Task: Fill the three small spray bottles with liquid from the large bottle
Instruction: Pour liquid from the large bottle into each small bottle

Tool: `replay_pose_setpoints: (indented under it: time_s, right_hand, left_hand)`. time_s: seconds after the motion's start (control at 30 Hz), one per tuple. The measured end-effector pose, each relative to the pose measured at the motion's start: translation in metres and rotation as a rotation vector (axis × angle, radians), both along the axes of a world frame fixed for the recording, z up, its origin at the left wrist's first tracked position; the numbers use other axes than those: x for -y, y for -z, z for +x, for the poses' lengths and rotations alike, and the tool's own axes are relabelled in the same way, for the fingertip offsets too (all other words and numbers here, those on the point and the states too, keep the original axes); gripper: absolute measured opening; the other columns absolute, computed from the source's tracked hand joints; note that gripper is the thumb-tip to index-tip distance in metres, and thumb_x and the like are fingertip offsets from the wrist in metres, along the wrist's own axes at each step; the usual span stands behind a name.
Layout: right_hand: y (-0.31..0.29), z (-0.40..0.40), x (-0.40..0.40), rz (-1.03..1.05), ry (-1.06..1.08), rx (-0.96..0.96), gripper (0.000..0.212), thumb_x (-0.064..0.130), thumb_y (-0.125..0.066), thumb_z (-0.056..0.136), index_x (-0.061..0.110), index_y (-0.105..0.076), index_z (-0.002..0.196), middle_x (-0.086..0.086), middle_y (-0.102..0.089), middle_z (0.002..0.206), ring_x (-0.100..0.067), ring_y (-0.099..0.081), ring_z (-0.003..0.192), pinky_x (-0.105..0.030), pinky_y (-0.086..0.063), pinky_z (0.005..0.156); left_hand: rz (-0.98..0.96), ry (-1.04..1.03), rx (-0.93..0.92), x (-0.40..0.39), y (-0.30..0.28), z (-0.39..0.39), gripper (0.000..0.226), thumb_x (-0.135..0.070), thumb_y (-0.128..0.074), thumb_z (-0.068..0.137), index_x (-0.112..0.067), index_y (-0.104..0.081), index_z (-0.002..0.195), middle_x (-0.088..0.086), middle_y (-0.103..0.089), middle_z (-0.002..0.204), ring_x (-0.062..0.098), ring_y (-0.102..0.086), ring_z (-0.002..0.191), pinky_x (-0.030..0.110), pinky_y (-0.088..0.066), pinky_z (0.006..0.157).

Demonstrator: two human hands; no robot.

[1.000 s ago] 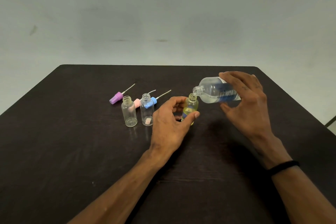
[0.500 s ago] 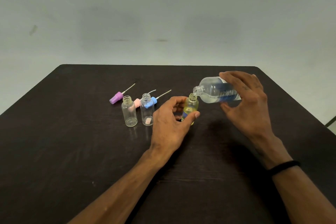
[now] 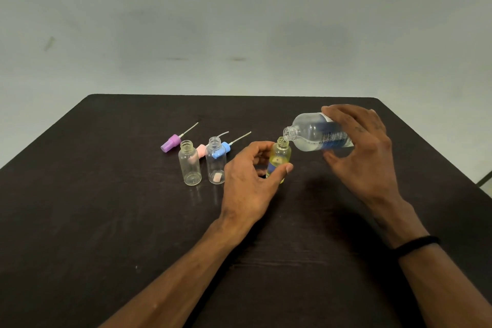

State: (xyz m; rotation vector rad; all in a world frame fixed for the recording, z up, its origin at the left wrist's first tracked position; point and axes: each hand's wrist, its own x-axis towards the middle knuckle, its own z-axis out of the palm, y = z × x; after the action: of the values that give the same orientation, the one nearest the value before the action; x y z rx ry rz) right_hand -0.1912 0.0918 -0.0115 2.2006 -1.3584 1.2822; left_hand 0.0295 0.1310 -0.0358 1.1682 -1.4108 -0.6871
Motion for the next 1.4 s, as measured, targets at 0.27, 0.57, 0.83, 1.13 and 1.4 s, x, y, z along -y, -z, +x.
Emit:
replay_pose_setpoints:
  time_s: [0.27,0.57,0.83,1.13,1.4]
  right_hand:
    - [0.0005,0.0003,0.0001,-0.001,0.0,-0.001,0.081,-0.001,-0.09,0.07,0.013,-0.063,0.145,-0.008,-0.064,0.14,-0.031,-0.057,0.135,-0.063,-0.034,0.122]
    - [0.0013,-0.0008,0.0016,-0.008,-0.006,-0.002,0.081,-0.002,-0.09,0.071,0.014,-0.062,0.145,-0.009,-0.064,0.14,-0.03,-0.057,0.135,-0.065,-0.035,0.12]
    - [0.0012,-0.0012,0.0014,-0.003,-0.009,0.002,0.08,-0.002,-0.089,0.071,0.014,-0.063,0.145,-0.008,-0.063,0.141,-0.03,-0.057,0.135,-0.064,-0.033,0.122]
    - [0.0006,-0.0006,0.002,0.002,-0.002,-0.003,0.082,-0.002,-0.09,0.071,0.014,-0.062,0.146,-0.009,-0.063,0.141,-0.031,-0.057,0.135,-0.063,-0.031,0.124]
    - [0.001,-0.0006,0.0019,-0.008,-0.002,-0.006,0.08,-0.002,-0.09,0.071,0.013,-0.063,0.145,-0.009,-0.064,0.14,-0.032,-0.058,0.134,-0.062,-0.032,0.123]
  left_hand:
    - [0.001,0.007,-0.002,0.0001,0.0001,-0.0001,0.044,-0.026,-0.089,0.083,-0.019,-0.072,0.123,-0.012,-0.075,0.106,-0.001,-0.07,0.1,0.023,-0.063,0.083]
    - [0.002,0.005,0.017,0.0009,0.0013,0.0007,0.044,-0.029,-0.088,0.084,-0.021,-0.071,0.123,-0.012,-0.075,0.109,0.001,-0.071,0.102,0.027,-0.063,0.084]
    - [0.0,0.013,0.01,0.0002,0.0008,0.0006,0.042,-0.027,-0.088,0.084,-0.022,-0.071,0.122,-0.013,-0.074,0.108,-0.001,-0.07,0.102,0.025,-0.063,0.084]
    - [0.008,0.014,0.004,0.0005,0.001,0.0011,0.043,-0.028,-0.088,0.084,-0.022,-0.071,0.123,-0.012,-0.075,0.109,0.001,-0.07,0.103,0.03,-0.064,0.084]
    - [0.006,0.019,0.022,0.0008,0.0009,0.0013,0.044,-0.03,-0.087,0.084,-0.022,-0.07,0.124,-0.013,-0.074,0.111,0.0,-0.07,0.104,0.028,-0.063,0.086]
